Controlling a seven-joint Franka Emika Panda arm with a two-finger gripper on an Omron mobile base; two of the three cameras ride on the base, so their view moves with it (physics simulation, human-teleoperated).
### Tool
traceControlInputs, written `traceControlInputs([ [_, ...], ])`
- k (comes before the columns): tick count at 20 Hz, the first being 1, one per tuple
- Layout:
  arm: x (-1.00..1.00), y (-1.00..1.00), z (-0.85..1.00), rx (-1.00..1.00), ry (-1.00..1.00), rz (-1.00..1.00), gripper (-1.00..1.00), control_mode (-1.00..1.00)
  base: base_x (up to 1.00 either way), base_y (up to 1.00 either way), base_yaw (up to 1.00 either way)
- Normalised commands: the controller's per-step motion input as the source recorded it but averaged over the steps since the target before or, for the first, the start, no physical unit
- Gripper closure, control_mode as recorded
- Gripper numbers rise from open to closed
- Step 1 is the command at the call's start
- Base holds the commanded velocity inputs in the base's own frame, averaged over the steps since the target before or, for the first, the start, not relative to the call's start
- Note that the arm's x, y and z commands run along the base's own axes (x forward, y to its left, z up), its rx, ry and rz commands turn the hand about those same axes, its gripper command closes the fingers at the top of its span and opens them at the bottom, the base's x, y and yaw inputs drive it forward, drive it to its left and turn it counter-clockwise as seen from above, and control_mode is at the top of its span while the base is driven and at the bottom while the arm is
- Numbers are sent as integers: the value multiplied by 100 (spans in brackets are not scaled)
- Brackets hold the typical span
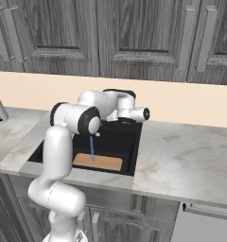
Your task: Turn on the sink faucet with hot water and rinse the cutting board for ten seconds, then turn off the faucet. Push the cutting board to reach the water if necessary.
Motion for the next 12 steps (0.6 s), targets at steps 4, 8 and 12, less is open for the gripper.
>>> traceControlInputs([
  [4,0,0,0,0,0,0,-100,-100,0,0,0],
  [8,0,0,0,0,0,0,-100,-100,0,0,0],
  [12,0,0,0,0,0,0,-100,-100,0,0,0],
])
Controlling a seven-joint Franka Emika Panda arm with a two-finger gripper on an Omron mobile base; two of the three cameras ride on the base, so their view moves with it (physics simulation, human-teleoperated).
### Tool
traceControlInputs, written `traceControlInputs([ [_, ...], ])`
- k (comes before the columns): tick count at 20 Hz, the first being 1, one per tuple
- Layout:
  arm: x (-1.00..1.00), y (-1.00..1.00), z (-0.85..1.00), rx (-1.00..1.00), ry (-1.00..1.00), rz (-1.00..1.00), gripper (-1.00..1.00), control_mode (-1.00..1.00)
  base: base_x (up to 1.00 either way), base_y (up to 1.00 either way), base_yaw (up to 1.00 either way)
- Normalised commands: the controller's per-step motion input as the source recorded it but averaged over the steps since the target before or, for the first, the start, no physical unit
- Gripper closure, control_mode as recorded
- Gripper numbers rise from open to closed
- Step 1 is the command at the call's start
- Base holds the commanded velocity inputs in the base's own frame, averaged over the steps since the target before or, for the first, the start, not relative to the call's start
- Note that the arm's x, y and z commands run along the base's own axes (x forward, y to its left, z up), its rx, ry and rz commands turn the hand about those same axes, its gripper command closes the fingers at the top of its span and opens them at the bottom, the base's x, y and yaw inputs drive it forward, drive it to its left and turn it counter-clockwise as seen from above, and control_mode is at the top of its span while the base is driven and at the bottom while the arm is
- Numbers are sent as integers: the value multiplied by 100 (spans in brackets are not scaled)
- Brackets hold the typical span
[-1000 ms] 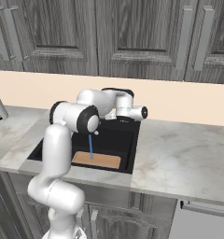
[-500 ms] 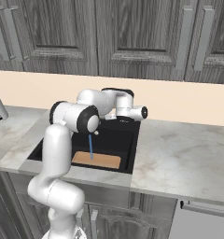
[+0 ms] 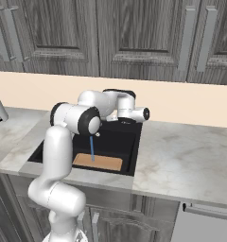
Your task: Turn on the sink faucet with hot water and rinse the cutting board for ten seconds, then turn off the faucet. Push the cutting board to reach the water if necessary.
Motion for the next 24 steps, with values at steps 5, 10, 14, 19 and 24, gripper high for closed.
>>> traceControlInputs([
  [5,0,0,0,0,0,0,-100,-100,0,0,0],
  [10,0,0,0,0,0,0,-100,-100,0,0,0],
  [14,0,0,0,0,0,0,-100,-100,0,0,0],
  [19,0,0,0,0,0,0,-100,-100,0,0,0],
  [24,0,0,0,0,0,0,-100,-100,0,0,0],
])
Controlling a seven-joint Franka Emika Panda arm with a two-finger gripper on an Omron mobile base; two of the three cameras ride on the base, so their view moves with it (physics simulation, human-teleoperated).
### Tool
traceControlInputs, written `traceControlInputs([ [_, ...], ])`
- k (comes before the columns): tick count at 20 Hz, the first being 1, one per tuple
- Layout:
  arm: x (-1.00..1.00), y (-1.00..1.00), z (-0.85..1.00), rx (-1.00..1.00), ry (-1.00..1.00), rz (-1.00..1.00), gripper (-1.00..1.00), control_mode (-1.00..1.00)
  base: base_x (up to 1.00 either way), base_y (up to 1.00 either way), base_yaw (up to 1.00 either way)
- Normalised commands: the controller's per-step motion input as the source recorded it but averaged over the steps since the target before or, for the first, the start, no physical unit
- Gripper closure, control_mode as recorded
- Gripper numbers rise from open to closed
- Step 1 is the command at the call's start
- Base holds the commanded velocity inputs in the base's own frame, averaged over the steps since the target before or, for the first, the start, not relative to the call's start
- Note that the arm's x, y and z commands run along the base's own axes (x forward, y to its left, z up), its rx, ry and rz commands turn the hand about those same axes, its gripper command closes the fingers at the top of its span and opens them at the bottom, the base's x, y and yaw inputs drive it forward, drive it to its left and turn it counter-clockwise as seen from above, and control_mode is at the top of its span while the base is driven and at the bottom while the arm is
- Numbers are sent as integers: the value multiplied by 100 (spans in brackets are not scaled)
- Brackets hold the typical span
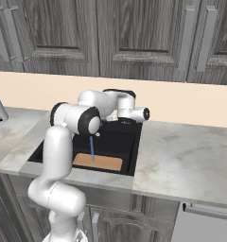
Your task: Turn on the sink faucet with hot water and rinse the cutting board for ten seconds, then turn off the faucet. Push the cutting board to reach the water if necessary.
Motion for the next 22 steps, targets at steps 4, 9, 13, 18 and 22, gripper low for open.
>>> traceControlInputs([
  [4,0,0,0,0,0,0,-100,-100,0,0,0],
  [9,0,0,0,0,0,0,-100,-100,0,0,0],
  [13,0,0,0,0,0,0,-100,-100,0,0,0],
  [18,0,0,0,0,0,0,-100,-100,0,0,0],
  [22,0,0,0,0,0,0,-100,-100,0,0,0],
])
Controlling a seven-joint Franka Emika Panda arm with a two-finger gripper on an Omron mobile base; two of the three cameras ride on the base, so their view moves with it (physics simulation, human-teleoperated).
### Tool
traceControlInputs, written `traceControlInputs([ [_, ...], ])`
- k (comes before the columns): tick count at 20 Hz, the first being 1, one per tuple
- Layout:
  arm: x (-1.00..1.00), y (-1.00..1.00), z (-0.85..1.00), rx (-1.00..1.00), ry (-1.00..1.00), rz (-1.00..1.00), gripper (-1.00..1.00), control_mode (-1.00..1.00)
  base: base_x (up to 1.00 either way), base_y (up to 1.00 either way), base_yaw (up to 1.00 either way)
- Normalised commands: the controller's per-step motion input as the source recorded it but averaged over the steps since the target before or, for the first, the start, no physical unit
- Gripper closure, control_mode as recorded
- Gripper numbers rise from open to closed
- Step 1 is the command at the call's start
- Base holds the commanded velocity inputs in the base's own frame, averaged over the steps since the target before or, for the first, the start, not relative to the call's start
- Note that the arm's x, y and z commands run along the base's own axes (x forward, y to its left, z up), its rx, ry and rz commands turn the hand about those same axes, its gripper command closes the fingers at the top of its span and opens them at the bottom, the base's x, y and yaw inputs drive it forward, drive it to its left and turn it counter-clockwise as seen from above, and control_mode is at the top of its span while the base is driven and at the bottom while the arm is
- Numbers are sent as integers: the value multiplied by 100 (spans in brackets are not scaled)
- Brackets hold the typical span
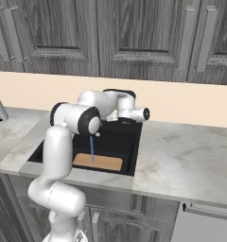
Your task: Turn on the sink faucet with hot water and rinse the cutting board for ten seconds, then turn off the faucet. Push the cutting board to reach the water if necessary.
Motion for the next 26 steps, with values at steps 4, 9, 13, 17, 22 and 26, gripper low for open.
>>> traceControlInputs([
  [4,0,0,0,0,0,0,-100,-100,0,0,0],
  [9,0,2,0,0,0,0,-100,-100,0,0,0],
  [13,0,6,-1,0,0,0,-100,-100,0,0,0],
  [17,2,11,-7,0,1,0,-100,-100,0,0,0],
  [22,1,8,-21,0,0,0,-100,-100,0,0,0],
  [26,1,0,-24,0,0,0,-100,-100,0,0,0],
])
